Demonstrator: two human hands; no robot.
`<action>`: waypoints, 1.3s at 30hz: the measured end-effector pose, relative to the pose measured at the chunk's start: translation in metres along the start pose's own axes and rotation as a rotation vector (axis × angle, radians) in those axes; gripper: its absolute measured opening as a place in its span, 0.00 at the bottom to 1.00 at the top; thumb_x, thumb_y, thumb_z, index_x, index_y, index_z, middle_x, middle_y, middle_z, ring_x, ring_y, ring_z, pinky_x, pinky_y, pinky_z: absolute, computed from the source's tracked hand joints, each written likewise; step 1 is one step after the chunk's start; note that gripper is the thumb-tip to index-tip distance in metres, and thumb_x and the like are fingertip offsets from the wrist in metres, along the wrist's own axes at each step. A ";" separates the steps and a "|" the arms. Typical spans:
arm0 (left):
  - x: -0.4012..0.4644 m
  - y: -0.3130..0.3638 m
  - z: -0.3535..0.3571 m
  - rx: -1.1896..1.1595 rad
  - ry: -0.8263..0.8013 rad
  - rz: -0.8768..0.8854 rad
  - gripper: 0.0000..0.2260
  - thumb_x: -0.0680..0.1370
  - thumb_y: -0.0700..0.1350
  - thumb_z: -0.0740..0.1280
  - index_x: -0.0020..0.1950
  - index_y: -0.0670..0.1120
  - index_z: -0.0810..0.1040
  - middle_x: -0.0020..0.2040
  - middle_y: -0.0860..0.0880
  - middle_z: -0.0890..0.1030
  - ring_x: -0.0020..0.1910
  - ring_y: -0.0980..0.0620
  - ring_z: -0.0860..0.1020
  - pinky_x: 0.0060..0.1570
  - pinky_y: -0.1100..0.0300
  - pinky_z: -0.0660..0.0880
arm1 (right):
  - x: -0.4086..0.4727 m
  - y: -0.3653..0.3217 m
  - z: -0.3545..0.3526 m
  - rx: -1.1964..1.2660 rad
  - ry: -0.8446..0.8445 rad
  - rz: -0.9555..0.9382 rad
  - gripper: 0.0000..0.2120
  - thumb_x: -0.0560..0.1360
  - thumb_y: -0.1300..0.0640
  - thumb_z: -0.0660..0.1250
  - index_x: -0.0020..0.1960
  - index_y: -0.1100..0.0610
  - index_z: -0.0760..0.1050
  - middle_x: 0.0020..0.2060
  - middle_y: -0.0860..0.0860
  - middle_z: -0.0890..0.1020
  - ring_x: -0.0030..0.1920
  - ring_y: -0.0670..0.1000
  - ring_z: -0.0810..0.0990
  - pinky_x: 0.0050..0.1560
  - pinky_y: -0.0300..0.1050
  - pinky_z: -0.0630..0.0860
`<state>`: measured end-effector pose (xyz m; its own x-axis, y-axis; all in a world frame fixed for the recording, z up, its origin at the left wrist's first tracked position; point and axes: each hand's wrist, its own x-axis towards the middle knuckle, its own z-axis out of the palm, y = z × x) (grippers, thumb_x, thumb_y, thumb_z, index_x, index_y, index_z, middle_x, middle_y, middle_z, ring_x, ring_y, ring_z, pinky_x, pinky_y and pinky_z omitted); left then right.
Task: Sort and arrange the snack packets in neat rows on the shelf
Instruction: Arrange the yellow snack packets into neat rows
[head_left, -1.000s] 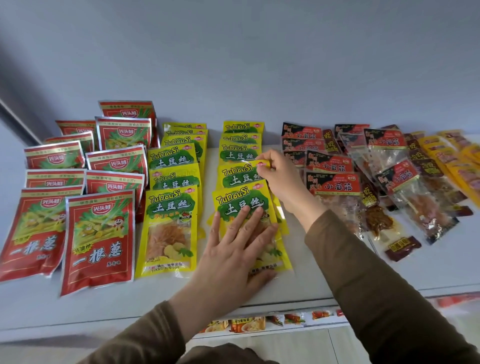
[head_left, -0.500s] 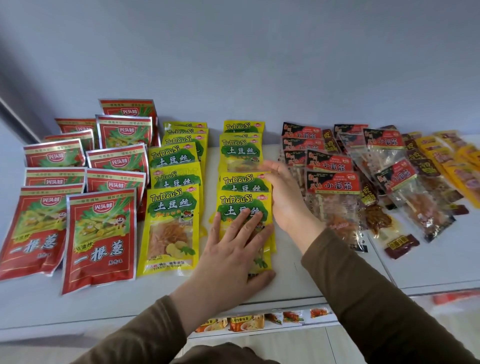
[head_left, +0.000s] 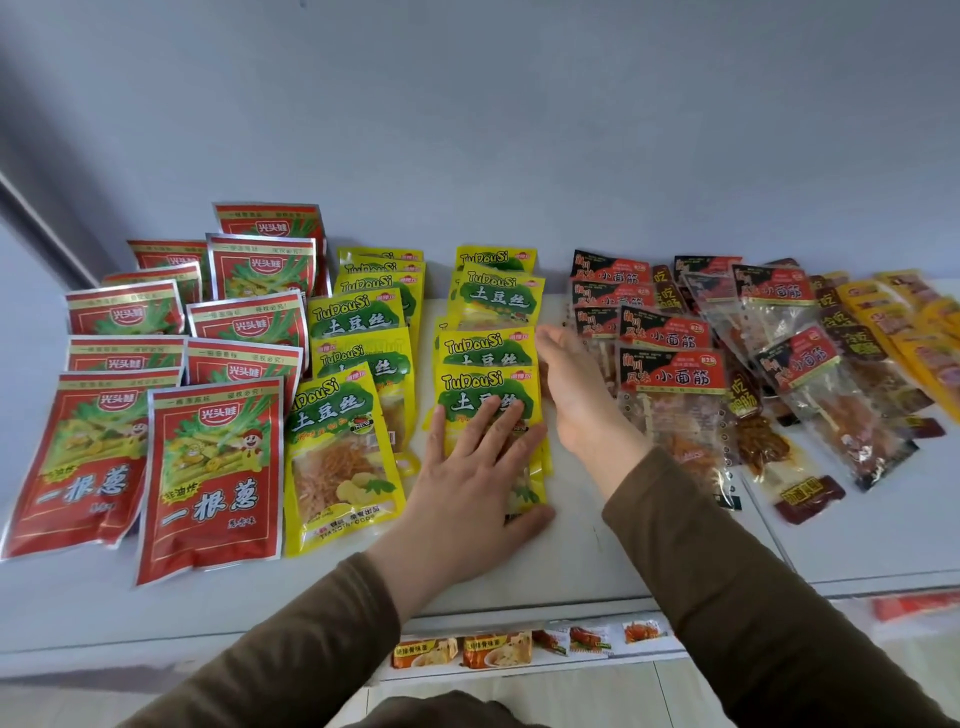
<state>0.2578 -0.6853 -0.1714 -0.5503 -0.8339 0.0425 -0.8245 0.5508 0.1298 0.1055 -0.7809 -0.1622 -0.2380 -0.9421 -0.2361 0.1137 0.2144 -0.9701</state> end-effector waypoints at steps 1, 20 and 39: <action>0.001 -0.001 -0.001 0.002 -0.001 0.005 0.36 0.78 0.70 0.51 0.84 0.58 0.49 0.85 0.53 0.47 0.83 0.51 0.39 0.77 0.34 0.34 | -0.001 0.000 0.000 -0.009 -0.006 0.003 0.18 0.84 0.49 0.61 0.71 0.54 0.70 0.67 0.51 0.76 0.68 0.51 0.74 0.72 0.54 0.68; 0.001 0.001 -0.002 0.007 -0.053 -0.060 0.38 0.78 0.73 0.52 0.83 0.61 0.41 0.84 0.52 0.36 0.80 0.47 0.30 0.76 0.32 0.35 | 0.045 -0.041 0.019 -0.082 0.041 -0.099 0.12 0.83 0.53 0.60 0.63 0.55 0.75 0.56 0.49 0.78 0.55 0.48 0.76 0.52 0.42 0.71; 0.001 -0.004 0.004 0.011 -0.037 -0.028 0.38 0.78 0.73 0.52 0.83 0.61 0.41 0.84 0.52 0.36 0.80 0.46 0.30 0.76 0.31 0.36 | 0.074 -0.050 0.025 -1.099 -0.191 -0.239 0.24 0.79 0.62 0.68 0.73 0.59 0.71 0.66 0.57 0.78 0.61 0.58 0.79 0.51 0.44 0.74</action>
<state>0.2599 -0.6886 -0.1758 -0.5311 -0.8473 0.0020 -0.8412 0.5275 0.1190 0.1065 -0.8678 -0.1293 0.0210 -0.9929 -0.1173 -0.8432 0.0454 -0.5357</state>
